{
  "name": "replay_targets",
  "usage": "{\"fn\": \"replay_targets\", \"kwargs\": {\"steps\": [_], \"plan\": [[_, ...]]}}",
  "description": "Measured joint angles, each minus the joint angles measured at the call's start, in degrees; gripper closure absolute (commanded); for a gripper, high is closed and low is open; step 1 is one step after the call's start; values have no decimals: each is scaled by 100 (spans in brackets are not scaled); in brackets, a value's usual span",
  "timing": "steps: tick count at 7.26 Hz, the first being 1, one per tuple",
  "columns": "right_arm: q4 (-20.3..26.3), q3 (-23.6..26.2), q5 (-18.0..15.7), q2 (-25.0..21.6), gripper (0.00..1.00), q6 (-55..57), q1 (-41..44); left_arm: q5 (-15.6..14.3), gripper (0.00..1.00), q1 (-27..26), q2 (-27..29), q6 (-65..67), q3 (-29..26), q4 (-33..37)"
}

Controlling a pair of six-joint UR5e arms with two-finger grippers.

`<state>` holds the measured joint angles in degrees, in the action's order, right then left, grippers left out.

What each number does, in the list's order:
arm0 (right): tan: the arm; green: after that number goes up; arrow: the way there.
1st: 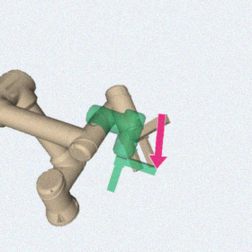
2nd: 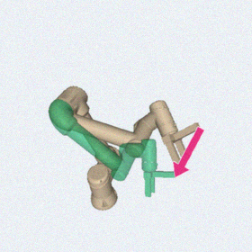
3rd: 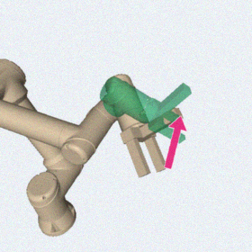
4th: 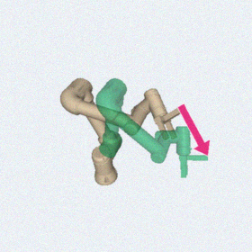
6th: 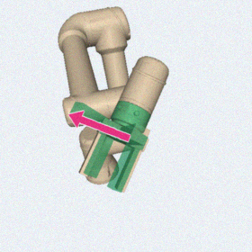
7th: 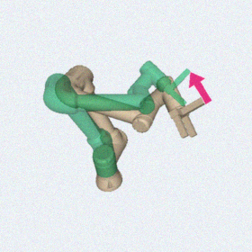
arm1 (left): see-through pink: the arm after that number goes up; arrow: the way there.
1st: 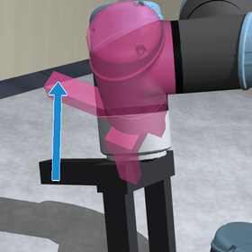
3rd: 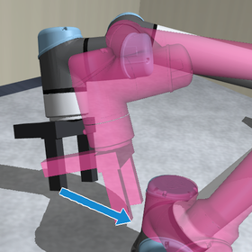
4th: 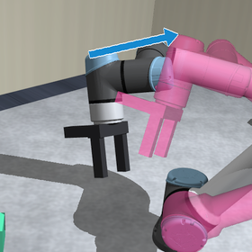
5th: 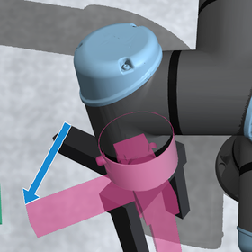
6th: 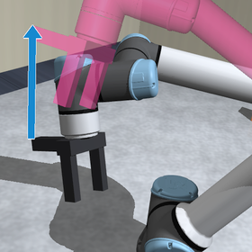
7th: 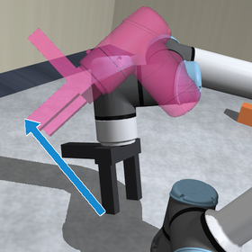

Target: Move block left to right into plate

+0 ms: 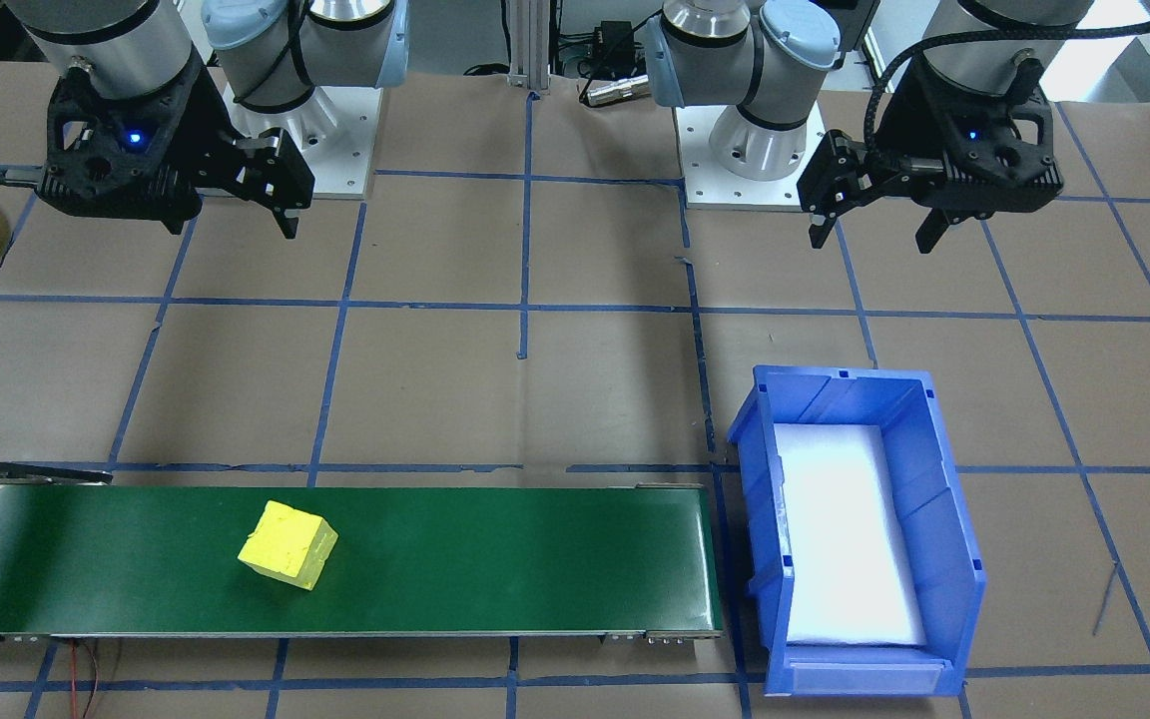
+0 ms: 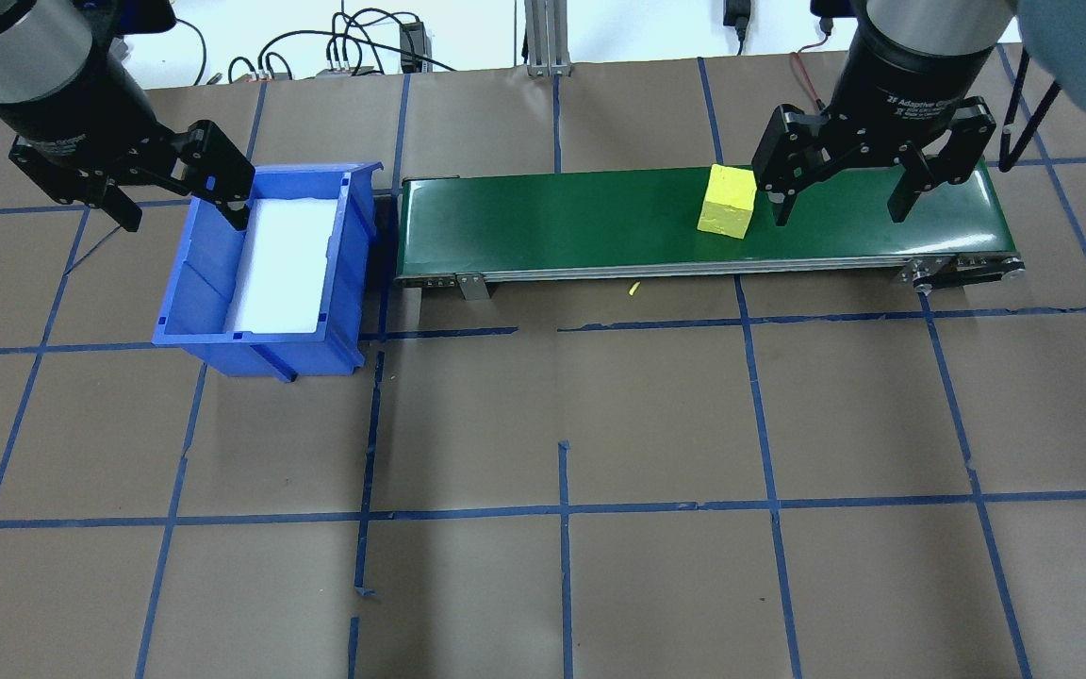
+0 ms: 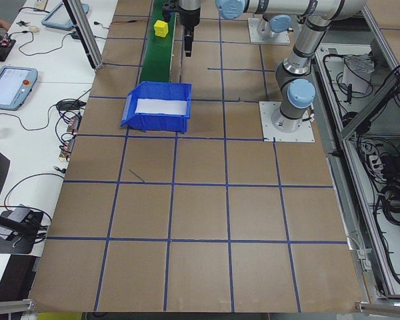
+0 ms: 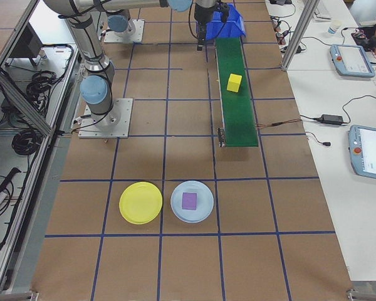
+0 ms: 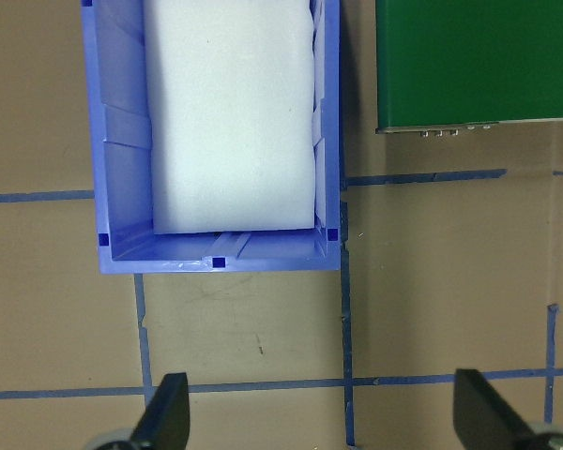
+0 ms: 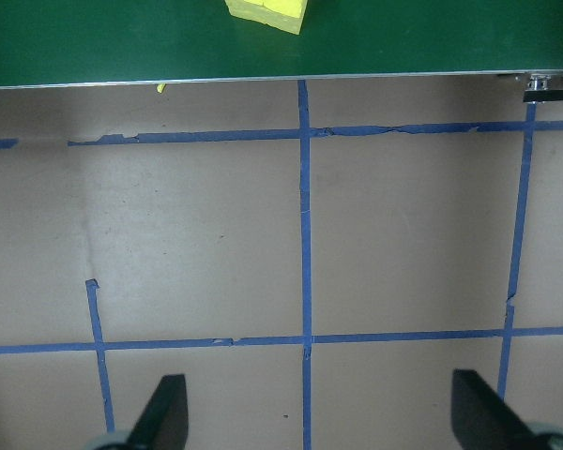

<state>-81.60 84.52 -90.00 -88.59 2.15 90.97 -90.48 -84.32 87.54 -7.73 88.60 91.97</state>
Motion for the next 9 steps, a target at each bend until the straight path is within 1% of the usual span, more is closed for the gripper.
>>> {"fn": "replay_targets", "kwargs": {"steps": [2,3,4,5,7,9], "plan": [[-11,25,29,19,0,23,10,2,0,9,0,-9,-12,-14],[-162,121,12,67,0,-43,-14,-8,0,4,-4,-14,-20,-23],[-552,252,7,154,0,-103,-98,-21,0,3,-13,-17,-44,-25],[-1059,339,21,358,0,-118,-270,-24,0,3,-19,-18,-57,-24],[-1934,270,280,1003,0,-79,-754,8,0,-7,-16,-18,-51,-23],[-2485,10,446,1708,1,-76,-1135,14,0,4,-10,-13,-91,-43]]}}
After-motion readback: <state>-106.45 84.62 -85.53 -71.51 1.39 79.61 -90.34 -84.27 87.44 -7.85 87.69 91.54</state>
